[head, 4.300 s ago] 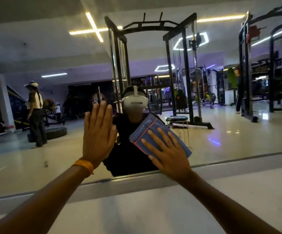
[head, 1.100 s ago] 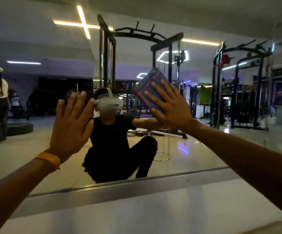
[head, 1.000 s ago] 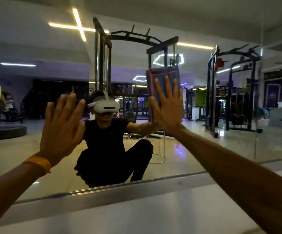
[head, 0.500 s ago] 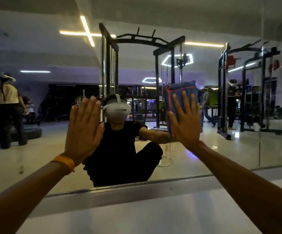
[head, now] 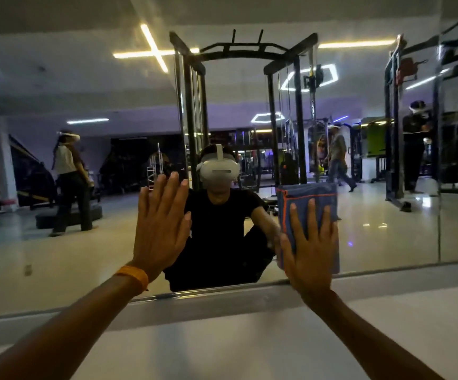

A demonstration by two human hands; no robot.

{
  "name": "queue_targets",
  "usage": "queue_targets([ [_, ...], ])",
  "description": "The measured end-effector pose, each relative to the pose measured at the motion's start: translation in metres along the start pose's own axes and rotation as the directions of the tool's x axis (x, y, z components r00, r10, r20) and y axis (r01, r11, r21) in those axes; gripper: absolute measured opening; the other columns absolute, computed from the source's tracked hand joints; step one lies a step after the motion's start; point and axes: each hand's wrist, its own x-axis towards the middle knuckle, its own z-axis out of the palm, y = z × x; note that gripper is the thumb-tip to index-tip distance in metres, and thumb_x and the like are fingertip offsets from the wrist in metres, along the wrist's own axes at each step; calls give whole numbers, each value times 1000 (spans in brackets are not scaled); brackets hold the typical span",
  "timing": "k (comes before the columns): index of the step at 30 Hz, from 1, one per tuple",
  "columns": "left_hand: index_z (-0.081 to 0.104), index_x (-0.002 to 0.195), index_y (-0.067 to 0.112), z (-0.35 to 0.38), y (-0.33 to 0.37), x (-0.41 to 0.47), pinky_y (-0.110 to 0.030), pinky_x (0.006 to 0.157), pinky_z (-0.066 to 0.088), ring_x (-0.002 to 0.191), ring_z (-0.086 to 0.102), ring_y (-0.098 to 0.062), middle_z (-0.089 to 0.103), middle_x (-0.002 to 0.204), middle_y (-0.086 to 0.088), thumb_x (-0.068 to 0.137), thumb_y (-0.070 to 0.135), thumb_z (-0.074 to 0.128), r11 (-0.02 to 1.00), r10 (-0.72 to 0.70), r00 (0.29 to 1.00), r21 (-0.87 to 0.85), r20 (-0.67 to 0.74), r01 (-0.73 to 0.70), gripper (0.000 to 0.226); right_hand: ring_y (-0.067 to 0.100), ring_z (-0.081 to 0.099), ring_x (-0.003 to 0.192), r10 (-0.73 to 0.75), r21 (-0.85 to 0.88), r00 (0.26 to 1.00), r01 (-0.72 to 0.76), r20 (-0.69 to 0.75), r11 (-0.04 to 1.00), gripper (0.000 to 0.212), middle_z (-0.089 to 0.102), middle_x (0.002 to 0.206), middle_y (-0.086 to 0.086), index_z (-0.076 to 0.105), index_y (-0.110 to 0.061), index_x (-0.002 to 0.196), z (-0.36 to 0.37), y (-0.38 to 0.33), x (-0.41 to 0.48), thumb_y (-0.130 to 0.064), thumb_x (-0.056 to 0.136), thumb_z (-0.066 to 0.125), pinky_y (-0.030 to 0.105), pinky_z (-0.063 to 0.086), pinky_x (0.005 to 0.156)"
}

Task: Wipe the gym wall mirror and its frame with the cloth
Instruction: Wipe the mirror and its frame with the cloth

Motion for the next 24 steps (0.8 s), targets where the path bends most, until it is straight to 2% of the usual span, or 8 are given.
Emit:
queue_targets([
  [2, 15, 165, 10, 2, 5, -3, -63, 127, 5, 160, 3, -33, 4, 174, -11, 106, 35, 33, 1000, -16, 1000, 9, 9, 16, 67, 34, 7, 159, -264, 20, 958, 263, 116, 965, 59, 14, 172, 9, 24, -25, 163, 11, -14, -25, -46, 109, 33, 60, 12, 125],
  [5, 16, 165, 10, 2, 5, -5, -63, 126, 7, 160, 3, -33, 5, 174, -12, 105, 34, 34, 1000, -6, 1000, 30, 22, 5, 67, 33, 15, 158, -629, 5, 728, 653, 271, 758, 55, 22, 171, 8, 31, -28, 162, 14, 8, -38, -48, 111, 30, 57, 15, 125],
  [7, 17, 165, 10, 0, 3, -10, -61, 127, 6, 160, 3, -33, 6, 174, -12, 106, 35, 33, 1000, 2, 999, 31, 40, -3, 66, 32, 18, 158, -642, -27, 721, 670, 261, 742, 54, 27, 169, 9, 36, -27, 160, 3, 30, -26, -48, 110, 31, 57, 17, 125],
  [10, 17, 164, 9, -3, 2, -26, -58, 129, 3, 160, 3, -33, 6, 173, -14, 107, 36, 31, 999, 10, 998, 40, 68, -13, 65, 38, 19, 157, -456, -49, 857, 480, 241, 876, 55, 33, 165, 15, 38, -24, 158, -20, 66, -18, -44, 107, 38, 63, 22, 122],
  [13, 17, 164, 8, -2, -2, -40, -58, 129, 4, 160, 5, -36, 7, 173, -16, 107, 37, 31, 999, 23, 997, 45, 68, -26, 65, 37, 10, 158, -418, -17, 865, 439, 277, 898, 56, 29, 167, 16, 29, -25, 160, -21, 66, -39, -44, 108, 34, 61, 9, 126],
  [19, 18, 164, 10, -6, -28, -82, -63, 127, 9, 159, 10, -38, 10, 172, -17, 105, 35, 38, 993, 96, 989, 65, 109, -103, 67, 30, 9, 160, -712, 137, 583, 728, 392, 672, 55, 20, 171, 5, 29, -28, 162, 15, -41, -51, -43, 109, 33, 54, 8, 128],
  [22, 22, 163, 7, -12, -47, -100, -65, 125, 11, 158, 13, -39, 13, 172, -18, 106, 36, 35, 991, 84, 991, 99, 101, -94, 65, 29, 6, 160, -759, 161, 495, 783, 423, 601, 57, 15, 173, 4, 24, -28, 163, 14, -44, -40, -44, 109, 34, 51, 7, 129],
  [24, 23, 162, 6, -15, -57, -107, -67, 124, 13, 157, 14, -42, 14, 171, -19, 107, 37, 31, 992, 78, 993, 97, 84, -86, 64, 30, 9, 160, -729, 125, 494, 782, 474, 611, 57, 16, 172, 4, 24, -28, 164, -2, -3, -36, -45, 110, 34, 55, 15, 127],
])
